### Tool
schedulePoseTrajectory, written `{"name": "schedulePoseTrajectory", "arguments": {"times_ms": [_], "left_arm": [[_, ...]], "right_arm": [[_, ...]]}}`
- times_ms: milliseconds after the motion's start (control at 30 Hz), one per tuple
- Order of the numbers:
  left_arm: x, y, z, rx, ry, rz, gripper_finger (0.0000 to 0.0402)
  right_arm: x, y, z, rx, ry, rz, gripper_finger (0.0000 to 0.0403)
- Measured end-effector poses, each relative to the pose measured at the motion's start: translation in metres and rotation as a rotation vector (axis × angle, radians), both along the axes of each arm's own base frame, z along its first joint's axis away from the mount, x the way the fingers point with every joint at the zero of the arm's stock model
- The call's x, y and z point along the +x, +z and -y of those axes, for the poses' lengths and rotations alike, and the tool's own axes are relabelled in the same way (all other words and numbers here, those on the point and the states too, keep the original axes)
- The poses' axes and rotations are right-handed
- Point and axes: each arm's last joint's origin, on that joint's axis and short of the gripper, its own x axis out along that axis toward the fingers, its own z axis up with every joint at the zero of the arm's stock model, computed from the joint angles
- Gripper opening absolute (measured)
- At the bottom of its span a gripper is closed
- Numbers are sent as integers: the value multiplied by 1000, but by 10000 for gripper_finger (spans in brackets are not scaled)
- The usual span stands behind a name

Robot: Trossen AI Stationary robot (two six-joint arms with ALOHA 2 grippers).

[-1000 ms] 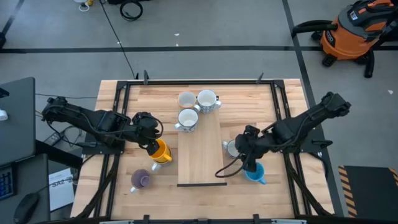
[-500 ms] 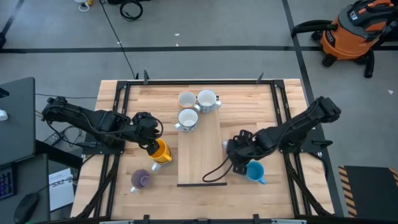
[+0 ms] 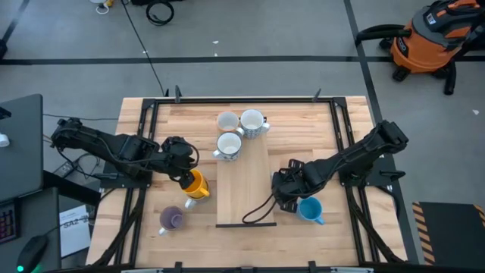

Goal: Place coffee mugs
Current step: Put the blue mug on the shelf aligned with the other blue cup

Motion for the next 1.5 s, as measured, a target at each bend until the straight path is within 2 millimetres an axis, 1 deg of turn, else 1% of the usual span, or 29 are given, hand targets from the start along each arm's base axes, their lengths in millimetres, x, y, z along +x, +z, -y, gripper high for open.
{"name": "schedulePoseTrajectory", "arguments": {"times_ms": [500,633,733,867,1033,1233,1300,1500], "left_arm": [[1,1,0,-2,-1,10,100],[1,1,0,-2,-2,10,100],[1,1,0,-1,-3,10,100],[1,1,0,1,-6,10,100],[1,1,0,1,-6,12,100],[1,1,0,1,-6,12,100],[1,1,0,1,-7,11,100],[1,1,0,1,-7,11,100]], "right_arm": [[8,-21,-3,-47,-2,-70,245],[9,-24,-3,-50,-2,-80,234],[9,-25,-3,-48,-1,-86,216],[9,-25,-4,-30,7,-95,180],[8,-25,-4,-26,10,-98,124],[8,-25,-4,-22,31,-106,45],[8,-25,-4,-20,38,-111,26],[3,-26,-2,-32,48,-171,26]]}}
